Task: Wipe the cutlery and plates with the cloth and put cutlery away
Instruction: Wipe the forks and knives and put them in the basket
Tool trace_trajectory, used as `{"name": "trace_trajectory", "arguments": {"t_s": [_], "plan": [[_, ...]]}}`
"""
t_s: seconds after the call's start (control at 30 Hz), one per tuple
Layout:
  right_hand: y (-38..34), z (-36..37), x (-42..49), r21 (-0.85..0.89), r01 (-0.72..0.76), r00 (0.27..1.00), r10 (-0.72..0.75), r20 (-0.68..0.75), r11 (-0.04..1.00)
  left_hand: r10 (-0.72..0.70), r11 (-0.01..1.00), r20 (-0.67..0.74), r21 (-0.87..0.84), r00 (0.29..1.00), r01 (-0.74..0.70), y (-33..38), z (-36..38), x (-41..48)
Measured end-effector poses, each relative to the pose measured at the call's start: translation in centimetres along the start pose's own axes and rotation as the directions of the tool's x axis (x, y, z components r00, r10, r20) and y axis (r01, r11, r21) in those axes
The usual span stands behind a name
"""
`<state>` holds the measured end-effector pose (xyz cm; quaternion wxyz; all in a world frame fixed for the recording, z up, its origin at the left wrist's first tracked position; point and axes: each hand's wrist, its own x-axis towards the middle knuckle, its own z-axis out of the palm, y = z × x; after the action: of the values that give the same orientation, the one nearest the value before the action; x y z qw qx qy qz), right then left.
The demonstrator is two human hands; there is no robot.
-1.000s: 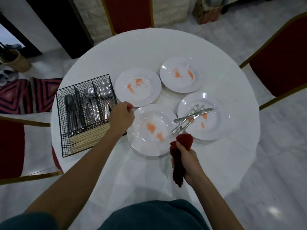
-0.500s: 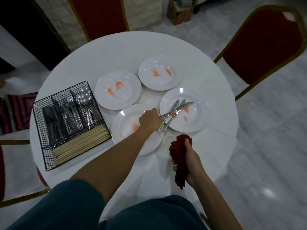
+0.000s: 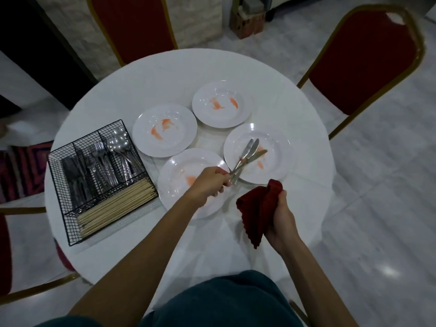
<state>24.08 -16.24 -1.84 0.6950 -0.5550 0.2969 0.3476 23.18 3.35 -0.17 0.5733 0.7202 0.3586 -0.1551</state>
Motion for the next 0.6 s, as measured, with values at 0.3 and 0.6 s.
{"name": "trace_trajectory", "arguments": {"t_s": [0.3, 0.6], "plan": [[0.0, 3.1, -1.8, -0.145, 0.039, 0.992, -0.021, 0.125, 0.989, 0.174, 0.976, 0.039, 0.123, 0.984, -0.178, -1.4, 4.2, -7.6], [-4.9, 2.8, -1.6, 0.059, 0.039, 0.998, -0.041, 0.037, 0.997, 0.165, 0.986, 0.195, -0.043, 0.967, -0.160, -2.9, 3.6, -11.6]]}}
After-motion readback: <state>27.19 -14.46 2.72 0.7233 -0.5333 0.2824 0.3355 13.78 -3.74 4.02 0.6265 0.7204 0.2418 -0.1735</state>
